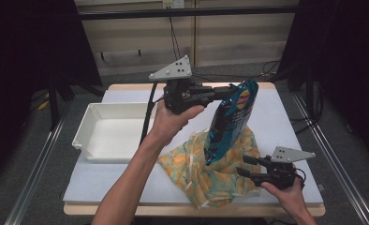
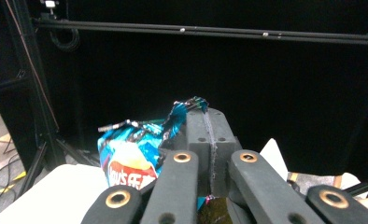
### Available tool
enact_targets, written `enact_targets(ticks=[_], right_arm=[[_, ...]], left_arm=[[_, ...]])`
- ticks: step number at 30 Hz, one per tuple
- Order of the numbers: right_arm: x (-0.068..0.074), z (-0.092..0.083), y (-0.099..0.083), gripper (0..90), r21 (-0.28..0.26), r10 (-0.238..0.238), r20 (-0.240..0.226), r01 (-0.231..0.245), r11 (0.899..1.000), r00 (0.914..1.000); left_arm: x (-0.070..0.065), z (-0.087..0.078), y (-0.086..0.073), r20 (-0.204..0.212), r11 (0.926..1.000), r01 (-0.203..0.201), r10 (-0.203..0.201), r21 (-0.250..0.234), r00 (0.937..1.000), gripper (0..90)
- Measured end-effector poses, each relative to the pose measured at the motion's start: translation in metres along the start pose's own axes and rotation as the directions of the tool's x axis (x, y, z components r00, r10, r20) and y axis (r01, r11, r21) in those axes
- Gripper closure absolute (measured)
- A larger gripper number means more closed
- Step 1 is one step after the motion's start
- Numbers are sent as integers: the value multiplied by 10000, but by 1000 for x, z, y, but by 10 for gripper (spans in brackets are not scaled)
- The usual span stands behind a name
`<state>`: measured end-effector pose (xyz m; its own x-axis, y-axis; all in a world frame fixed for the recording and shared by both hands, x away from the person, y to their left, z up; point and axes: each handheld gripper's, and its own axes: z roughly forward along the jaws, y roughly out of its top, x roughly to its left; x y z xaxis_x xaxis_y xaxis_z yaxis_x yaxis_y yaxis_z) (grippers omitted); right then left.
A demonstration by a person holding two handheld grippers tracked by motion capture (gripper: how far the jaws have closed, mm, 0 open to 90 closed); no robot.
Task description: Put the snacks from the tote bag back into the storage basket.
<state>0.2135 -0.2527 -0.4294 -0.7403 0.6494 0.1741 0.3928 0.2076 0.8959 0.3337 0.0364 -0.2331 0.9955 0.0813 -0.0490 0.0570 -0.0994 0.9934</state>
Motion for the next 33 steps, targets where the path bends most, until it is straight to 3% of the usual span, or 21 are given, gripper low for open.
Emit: enact_targets(ticks=[7, 21, 28, 33], right_arm=[[1, -3, 0, 440, -108, 35, 29, -35, 9999, 10000], [1, -4, 3, 403, -258, 44, 98, -42, 9997, 9999], [4, -12, 2, 382, -345, 106, 291, -96, 9994, 9995], [4, -20, -3, 362, -539, 260, 439, -237, 9983, 9987]], left_arm=[[0, -6, 16, -8, 9999, -58, 58, -100, 10000, 900], [11, -42, 29, -482, 9999, -120, 119, -20, 9988, 900], [16, -67, 30, -1041, 10000, -40, 47, 71, 9946, 900], [23, -88, 21, -1585, 9998, 104, -71, 196, 9873, 900]])
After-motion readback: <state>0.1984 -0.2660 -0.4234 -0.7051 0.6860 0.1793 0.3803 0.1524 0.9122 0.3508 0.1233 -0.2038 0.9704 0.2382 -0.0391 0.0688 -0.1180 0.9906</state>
